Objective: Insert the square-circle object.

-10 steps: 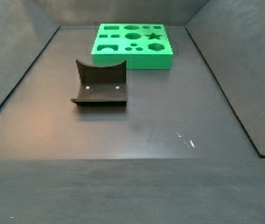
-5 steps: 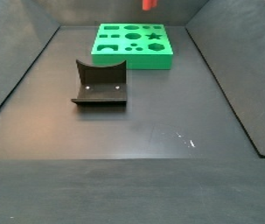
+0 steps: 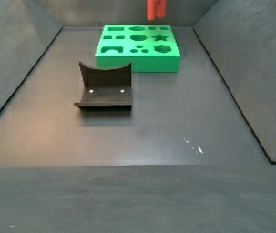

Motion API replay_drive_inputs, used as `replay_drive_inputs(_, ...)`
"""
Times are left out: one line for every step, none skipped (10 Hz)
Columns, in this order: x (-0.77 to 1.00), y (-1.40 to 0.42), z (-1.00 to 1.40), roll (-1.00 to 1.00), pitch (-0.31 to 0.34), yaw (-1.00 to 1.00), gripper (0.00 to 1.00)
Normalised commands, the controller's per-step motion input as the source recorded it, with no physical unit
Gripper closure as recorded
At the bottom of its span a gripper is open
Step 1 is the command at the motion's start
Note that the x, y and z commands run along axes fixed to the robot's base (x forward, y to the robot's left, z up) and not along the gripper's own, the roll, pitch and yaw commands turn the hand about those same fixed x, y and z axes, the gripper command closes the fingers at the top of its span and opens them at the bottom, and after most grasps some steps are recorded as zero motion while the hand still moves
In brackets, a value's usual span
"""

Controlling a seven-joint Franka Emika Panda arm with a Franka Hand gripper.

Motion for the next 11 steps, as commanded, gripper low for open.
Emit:
replay_drive_inputs(-0.08,0.0,-0.18,0.02,0.0,-1.0,1.0)
replay_drive_inputs(-0.03,0.0,-0.21,0.02,0.0,-1.0,1.0)
replay_drive_inputs(-0.02,0.0,-0.25,0.0,0.0,-1.0,1.0)
replay_drive_inputs(-0.31,0.0,-0.29,0.0,0.0,-0.85,1.0)
replay_drive_inputs(-0.39,0.0,-0.23,0.0,0.0,-0.74,1.0)
replay_drive_inputs(-0.21,-0.03,-0.22,0.0,0.0,-0.83,1.0)
replay_drive_inputs(0.0,0.0,-0.21,0.0,0.001,-0.94,1.0)
replay_drive_inputs(0.04,0.0,-0.19,0.01,0.017,-0.92,1.0)
replay_drive_inputs(0.29,0.0,-0.17,0.03,0.04,-0.7,1.0)
replay_drive_inputs(0.36,0.0,-0.14,0.04,0.05,-0.4,1.0)
replay_drive_inputs(0.27,0.0,-0.1,0.08,0.07,-0.04,1.0)
